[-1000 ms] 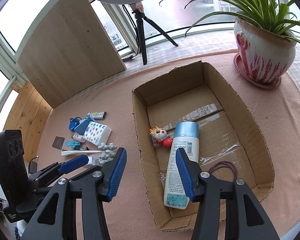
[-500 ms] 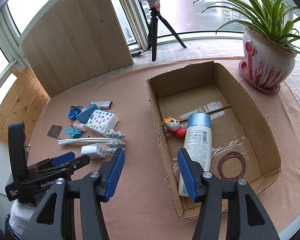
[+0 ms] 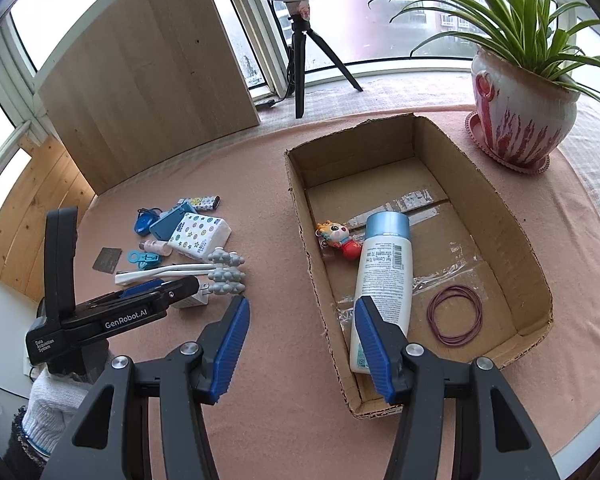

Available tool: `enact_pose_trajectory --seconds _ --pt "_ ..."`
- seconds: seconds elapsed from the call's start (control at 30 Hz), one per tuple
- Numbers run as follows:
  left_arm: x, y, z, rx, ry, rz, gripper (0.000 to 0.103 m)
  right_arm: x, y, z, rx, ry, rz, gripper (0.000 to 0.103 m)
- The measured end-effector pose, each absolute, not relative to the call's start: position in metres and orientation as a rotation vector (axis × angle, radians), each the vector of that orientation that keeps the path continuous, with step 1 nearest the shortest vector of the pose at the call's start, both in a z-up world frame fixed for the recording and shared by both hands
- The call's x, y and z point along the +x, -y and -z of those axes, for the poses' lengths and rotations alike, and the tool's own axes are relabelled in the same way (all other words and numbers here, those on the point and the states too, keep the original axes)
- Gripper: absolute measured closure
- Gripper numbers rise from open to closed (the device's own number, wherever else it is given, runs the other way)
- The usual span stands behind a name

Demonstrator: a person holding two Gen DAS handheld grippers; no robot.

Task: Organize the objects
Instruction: 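Grasp the white USB charger with the left gripper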

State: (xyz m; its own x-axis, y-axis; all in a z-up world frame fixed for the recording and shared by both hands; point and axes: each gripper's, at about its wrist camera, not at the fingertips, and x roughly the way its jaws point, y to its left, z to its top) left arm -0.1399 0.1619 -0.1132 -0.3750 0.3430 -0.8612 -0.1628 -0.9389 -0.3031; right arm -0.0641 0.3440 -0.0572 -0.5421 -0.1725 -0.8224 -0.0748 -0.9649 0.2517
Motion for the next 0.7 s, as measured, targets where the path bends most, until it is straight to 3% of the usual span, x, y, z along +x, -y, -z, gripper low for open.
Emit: enact_pose_trajectory --seconds 0.03,0.13,0.47,0.57,0.7 --pt "-0.140 -0.164 0.113 -1.537 0.236 -2.357 0.032 -0.064 -0.344 0.058 1.479 0.401 2.679 0.052" --pt "-0.136 -0.170 0.115 -1.538 0.207 -2.322 0.048 -0.064 -0.343 0.061 1.491 0.407 2.668 0.052" --pt "-0.103 -0.185 0.113 -1.534 0.161 -2.184 0.048 -0.066 -0.338 0.062 1.498 0.388 2.650 0.052" --pt "-0.099 -0.182 0.110 -1.517 0.152 -2.204 0.040 -0.066 -0.337 0.065 1.507 0.392 2.641 0.052" --pt "-0.091 -0.177 0.111 -1.514 0.149 -2.200 0.039 -0.065 -0.333 0.068 1.515 0.397 2.613 0.052"
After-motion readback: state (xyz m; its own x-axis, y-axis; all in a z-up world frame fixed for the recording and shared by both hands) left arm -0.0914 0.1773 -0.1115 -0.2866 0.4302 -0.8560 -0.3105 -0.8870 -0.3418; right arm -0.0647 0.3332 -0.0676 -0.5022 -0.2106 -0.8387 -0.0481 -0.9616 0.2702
